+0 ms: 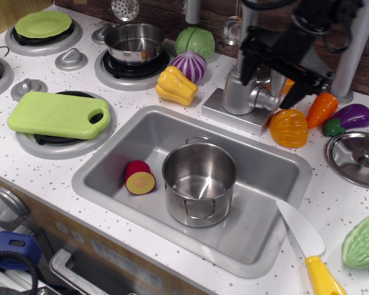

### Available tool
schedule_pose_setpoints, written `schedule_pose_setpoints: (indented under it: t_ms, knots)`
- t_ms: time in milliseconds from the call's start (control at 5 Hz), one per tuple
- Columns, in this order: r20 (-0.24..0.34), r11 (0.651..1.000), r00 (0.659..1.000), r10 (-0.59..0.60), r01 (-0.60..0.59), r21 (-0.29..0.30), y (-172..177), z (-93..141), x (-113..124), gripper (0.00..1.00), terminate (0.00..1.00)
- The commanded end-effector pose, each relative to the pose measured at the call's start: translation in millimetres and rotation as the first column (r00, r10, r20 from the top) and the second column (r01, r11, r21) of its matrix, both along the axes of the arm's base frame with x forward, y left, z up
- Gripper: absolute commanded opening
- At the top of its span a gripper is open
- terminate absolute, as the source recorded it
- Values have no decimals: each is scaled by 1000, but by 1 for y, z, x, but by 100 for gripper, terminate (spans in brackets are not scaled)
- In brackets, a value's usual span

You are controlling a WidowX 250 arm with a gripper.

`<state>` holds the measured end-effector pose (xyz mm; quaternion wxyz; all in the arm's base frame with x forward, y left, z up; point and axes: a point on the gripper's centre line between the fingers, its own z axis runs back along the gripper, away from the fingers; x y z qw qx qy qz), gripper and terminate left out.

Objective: Turn lever vertical to front

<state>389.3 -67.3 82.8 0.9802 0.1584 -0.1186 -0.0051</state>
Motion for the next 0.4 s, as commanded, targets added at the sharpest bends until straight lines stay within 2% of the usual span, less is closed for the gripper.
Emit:
schedule_pose_setpoints:
  t_ms: [0, 200]
  knots:
    - [166, 1000, 986, 9, -5, -28, -9, 29, 23, 100, 0]
    - [184, 999, 983, 6, 1, -42, -4, 24, 28, 100, 0]
